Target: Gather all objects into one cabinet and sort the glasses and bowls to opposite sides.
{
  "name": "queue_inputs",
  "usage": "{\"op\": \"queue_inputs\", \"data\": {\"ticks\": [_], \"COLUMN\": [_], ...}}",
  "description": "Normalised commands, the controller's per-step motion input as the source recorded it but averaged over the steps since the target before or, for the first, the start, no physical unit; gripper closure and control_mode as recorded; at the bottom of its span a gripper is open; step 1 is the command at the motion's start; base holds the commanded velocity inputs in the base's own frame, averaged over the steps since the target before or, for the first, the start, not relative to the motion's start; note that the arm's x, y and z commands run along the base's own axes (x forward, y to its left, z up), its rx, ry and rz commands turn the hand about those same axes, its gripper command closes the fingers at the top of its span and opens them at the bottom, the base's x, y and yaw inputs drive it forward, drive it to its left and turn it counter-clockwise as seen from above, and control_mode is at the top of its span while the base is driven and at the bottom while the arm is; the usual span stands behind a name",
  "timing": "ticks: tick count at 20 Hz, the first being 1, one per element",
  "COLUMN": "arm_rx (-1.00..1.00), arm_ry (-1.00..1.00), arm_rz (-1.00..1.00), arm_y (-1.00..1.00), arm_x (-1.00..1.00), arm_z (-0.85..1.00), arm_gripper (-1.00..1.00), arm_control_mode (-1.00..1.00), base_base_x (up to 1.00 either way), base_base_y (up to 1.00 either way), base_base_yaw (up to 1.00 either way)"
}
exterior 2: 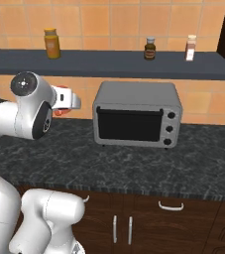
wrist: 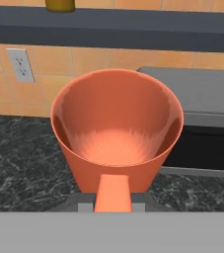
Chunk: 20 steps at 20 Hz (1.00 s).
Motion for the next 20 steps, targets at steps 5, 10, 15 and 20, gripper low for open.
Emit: {"op": "queue_inputs", "data": {"ticks": [5, 10, 15, 20], "arm_rx": [0.00, 0.00, 0.00, 0.00], "arm_ry": [0.00, 0.00, 0.00, 0.00], "arm_rz": [0.00, 0.00, 0.00, 0.00], "arm_y": [0.00, 0.00, 0.00, 0.00], "arm_x": [0.00, 0.00, 0.00, 0.00], "arm_z": [0.00, 0.00, 0.00, 0.00], "arm_gripper": [1.00, 1.00, 1.00, 1.00], "arm_control_mode": [1.00, 1.00, 1.00, 1.00], "base_base_x": [-0.02, -0.16, -0.01, 0.00], "base_base_y": [-0.03, -0.01, -0.01, 0.00], "base_base_yaw": [-0.87, -0.76, -0.41, -1.00]}}
